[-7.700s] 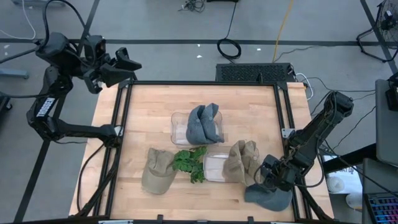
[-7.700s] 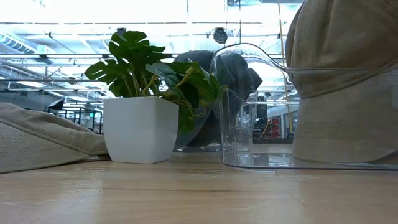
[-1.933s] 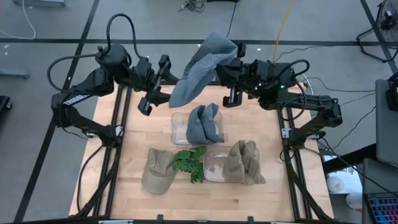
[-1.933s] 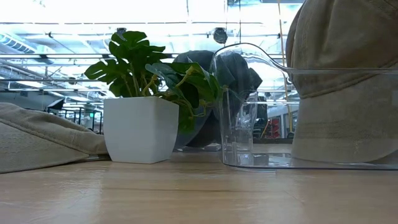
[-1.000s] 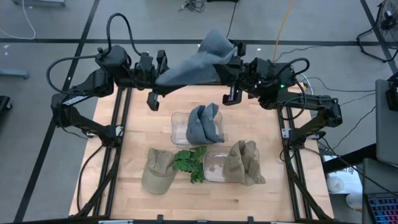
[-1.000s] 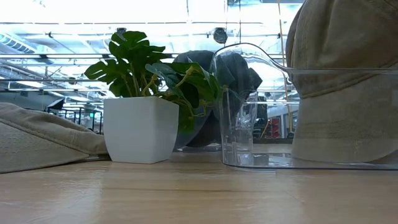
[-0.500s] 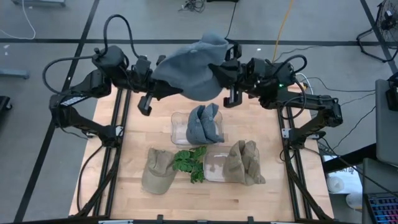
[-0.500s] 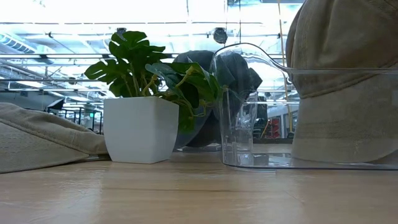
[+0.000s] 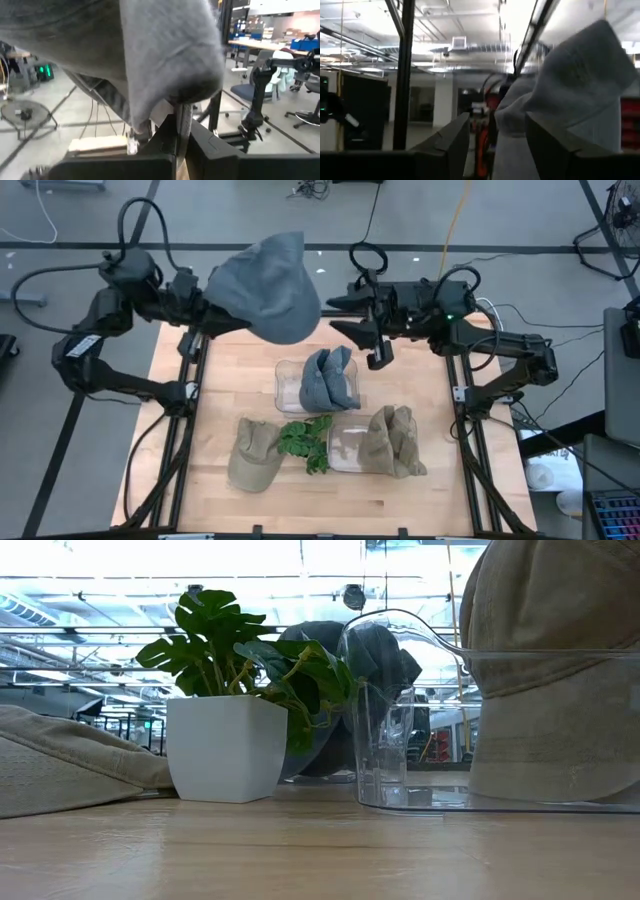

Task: Pick & Place hat
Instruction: Put the gray cap into the top transparent bin

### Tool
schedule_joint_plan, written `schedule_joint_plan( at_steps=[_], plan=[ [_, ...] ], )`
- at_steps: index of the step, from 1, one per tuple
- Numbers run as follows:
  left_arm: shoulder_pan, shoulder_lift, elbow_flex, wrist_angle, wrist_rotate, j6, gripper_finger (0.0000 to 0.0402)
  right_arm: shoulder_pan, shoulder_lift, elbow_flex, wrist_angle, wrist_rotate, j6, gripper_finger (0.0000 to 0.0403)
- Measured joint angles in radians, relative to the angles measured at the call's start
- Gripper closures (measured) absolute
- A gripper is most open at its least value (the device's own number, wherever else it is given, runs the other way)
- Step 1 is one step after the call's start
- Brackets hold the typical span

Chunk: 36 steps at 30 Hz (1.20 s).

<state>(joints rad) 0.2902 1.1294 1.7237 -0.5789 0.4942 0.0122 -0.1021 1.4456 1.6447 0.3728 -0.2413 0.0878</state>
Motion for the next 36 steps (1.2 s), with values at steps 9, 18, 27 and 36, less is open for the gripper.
schedule_joint_plan(
  at_steps=[9, 18, 27, 36],
  plan=[
    [0.007, -0.032, 0.0, -0.233, 0.061, -0.022, 0.0394, -0.008, -0.03, 0.0, -0.374, 0.05, 0.097, 0.0223],
    [-0.029, 0.012, 0.0, -0.497, 0.169, -0.073, 0.0394, -0.01, -0.052, 0.0, -0.545, 0.047, 0.242, 0.0231],
    [-0.153, 0.091, 0.0, -0.578, 0.16, -0.123, 0.0394, -0.034, -0.078, 0.002, -0.636, 0.053, 0.38, 0.0232],
    [-0.209, 0.199, 0.022, -0.571, 0.123, -0.146, 0.0394, -0.036, -0.068, 0.002, -0.664, 0.0, 0.371, 0.0232]
  ],
)
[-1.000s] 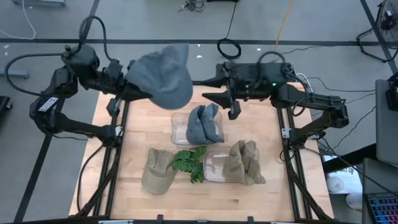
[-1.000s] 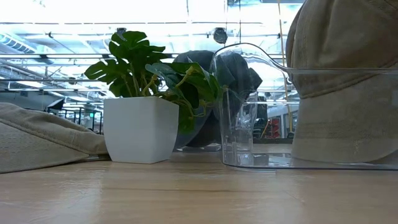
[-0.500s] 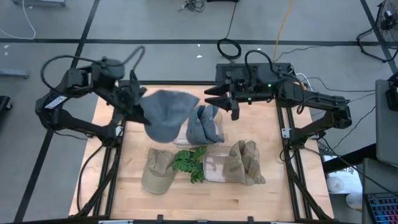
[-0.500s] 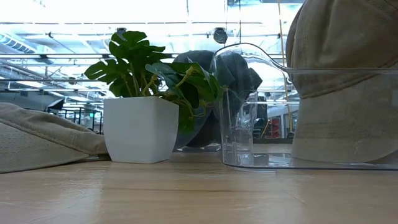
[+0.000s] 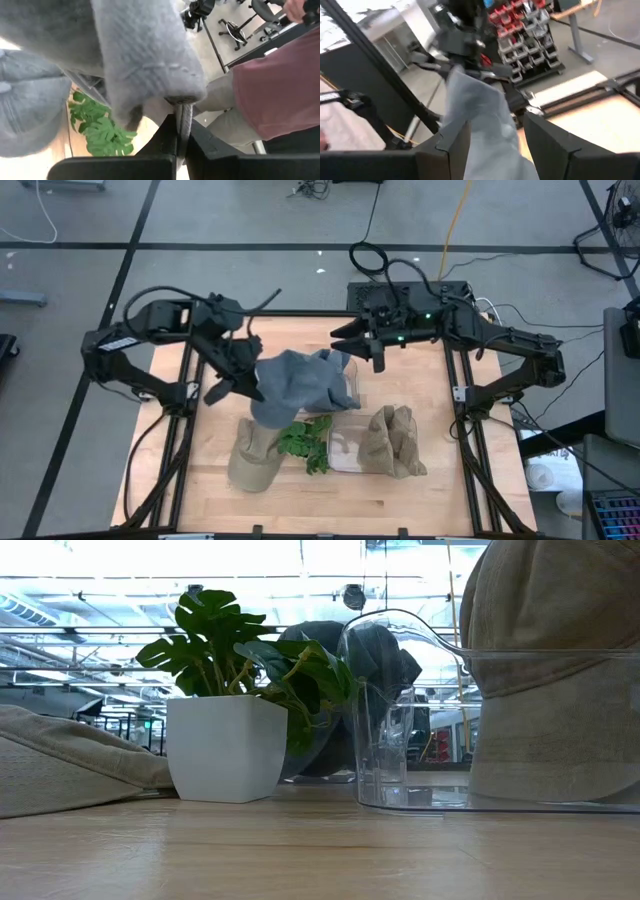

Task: Pick & Place hat
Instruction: Put the gray cap into the top transparent bin

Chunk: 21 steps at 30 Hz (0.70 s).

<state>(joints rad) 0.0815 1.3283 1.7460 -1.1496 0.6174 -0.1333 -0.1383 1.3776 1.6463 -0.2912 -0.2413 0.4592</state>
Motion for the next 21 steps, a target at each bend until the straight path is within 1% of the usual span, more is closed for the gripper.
schedule_joint_plan(
  at_steps=[9, 13, 18, 21],
  plan=[
    [0.001, 0.118, 0.195, -0.009, 0.0, 0.039, 0.0394, 0.003, 0.013, -0.002, -0.04, 0.0, -0.01, 0.0232],
    [-0.002, 0.163, 0.255, -0.018, 0.002, 0.049, 0.0394, 0.004, 0.014, -0.021, -0.028, -0.003, -0.013, 0.0232],
    [-0.005, 0.206, 0.276, -0.02, 0.002, 0.063, 0.0394, 0.009, 0.015, -0.021, -0.02, -0.113, 0.025, 0.0232],
    [-0.005, 0.225, 0.276, -0.019, 0.002, 0.073, 0.0394, 0.025, 0.029, -0.021, -0.021, -0.131, 0.024, 0.0234]
  ],
)
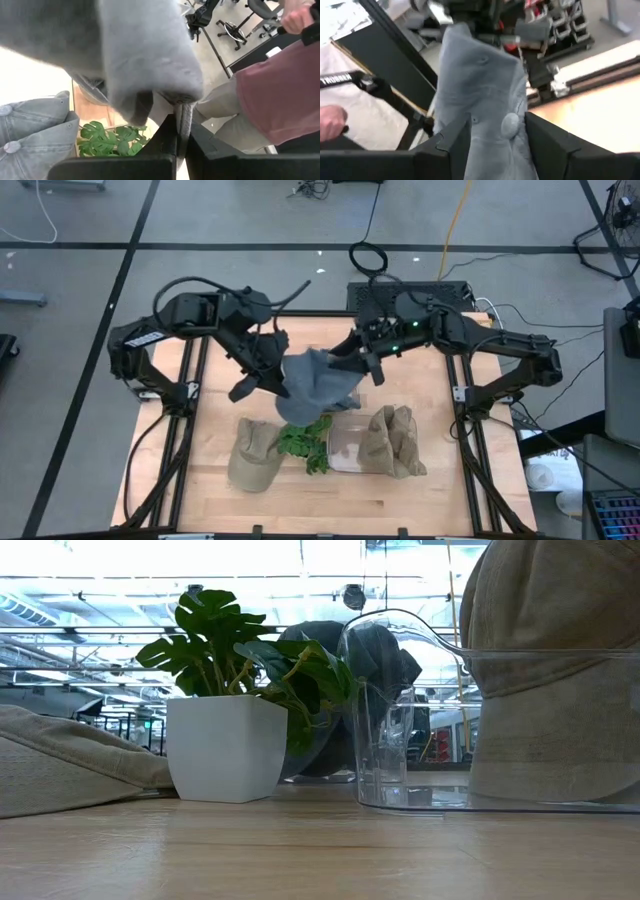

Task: Pick & Place hat
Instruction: Put the gray cap into the top transparent bin

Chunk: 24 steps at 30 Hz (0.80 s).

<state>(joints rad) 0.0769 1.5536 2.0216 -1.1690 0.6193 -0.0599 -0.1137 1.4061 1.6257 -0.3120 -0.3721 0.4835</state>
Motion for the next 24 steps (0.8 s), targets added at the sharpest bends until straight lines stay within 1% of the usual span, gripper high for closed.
schedule_joint_plan(
  at_steps=[3, 5, 9, 10, 20, 22, 24],
  plan=[
    [0.0, 0.011, 0.0, -0.001, 0.0, 0.001, 0.0394, 0.01, 0.003, -0.003, -0.012, -0.049, 0.0, 0.0257],
    [0.0, 0.012, 0.0, -0.005, 0.0, 0.002, 0.0394, 0.013, 0.0, -0.001, -0.004, -0.051, -0.002, 0.0289],
    [0.0, 0.011, 0.0, -0.005, 0.0, 0.001, 0.0394, 0.017, 0.001, -0.001, -0.002, -0.05, -0.031, 0.0373],
    [0.0, 0.011, 0.0, -0.006, 0.0, -0.002, 0.0394, 0.017, 0.0, -0.001, -0.002, -0.05, -0.039, 0.0386],
    [0.0, 0.001, 0.001, -0.022, 0.018, -0.025, 0.0394, 0.016, -0.005, -0.001, 0.0, -0.045, -0.08, 0.0398],
    [0.0, -0.001, 0.001, -0.033, 0.042, -0.048, 0.0382, 0.015, -0.011, -0.001, -0.001, -0.045, -0.08, 0.0399],
    [0.003, -0.008, 0.001, -0.054, 0.054, -0.058, 0.0356, 0.015, -0.024, -0.002, -0.001, -0.047, -0.08, 0.04]
  ],
)
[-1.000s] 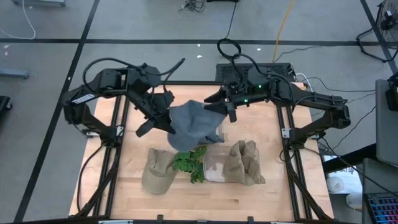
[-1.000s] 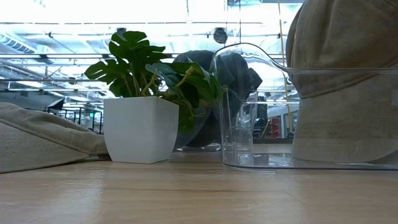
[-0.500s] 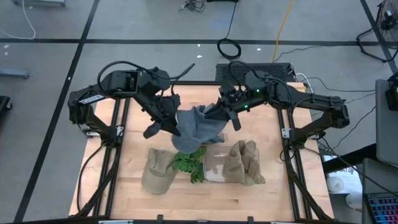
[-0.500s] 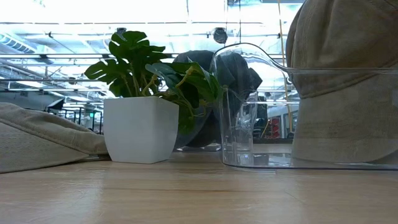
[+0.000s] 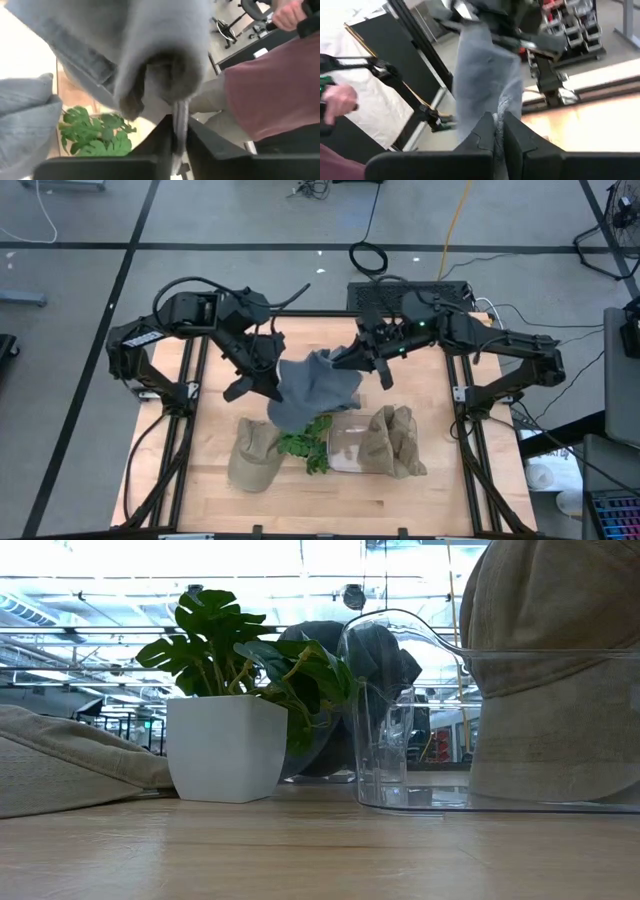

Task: Pick & Place hat
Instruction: Put the gray cap into the top transparent bin

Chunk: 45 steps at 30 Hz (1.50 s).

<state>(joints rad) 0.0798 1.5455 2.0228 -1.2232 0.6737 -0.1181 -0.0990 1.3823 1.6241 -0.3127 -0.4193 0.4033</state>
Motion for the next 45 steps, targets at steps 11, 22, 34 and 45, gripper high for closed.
schedule_joint_plan(
  at_steps=[11, 22, 34, 45],
  plan=[
    [0.063, -0.054, 0.0, -0.045, -0.013, -0.074, 0.026, 0.001, -0.151, 0.0, 0.057, 0.09, -0.028, 0.0402],
    [0.131, -0.172, 0.0, -0.064, -0.109, -0.095, 0.0255, 0.001, -0.221, 0.002, 0.073, 0.212, -0.055, 0.0402],
    [0.138, -0.348, 0.0, 0.085, -0.413, -0.058, 0.0254, 0.001, -0.038, 0.001, 0.395, 0.216, -0.227, 0.0403],
    [0.138, -0.391, 0.0, 0.083, -0.447, -0.073, 0.0254, 0.006, 0.177, 0.001, 0.644, 0.44, -0.349, 0.0403]
  ],
)
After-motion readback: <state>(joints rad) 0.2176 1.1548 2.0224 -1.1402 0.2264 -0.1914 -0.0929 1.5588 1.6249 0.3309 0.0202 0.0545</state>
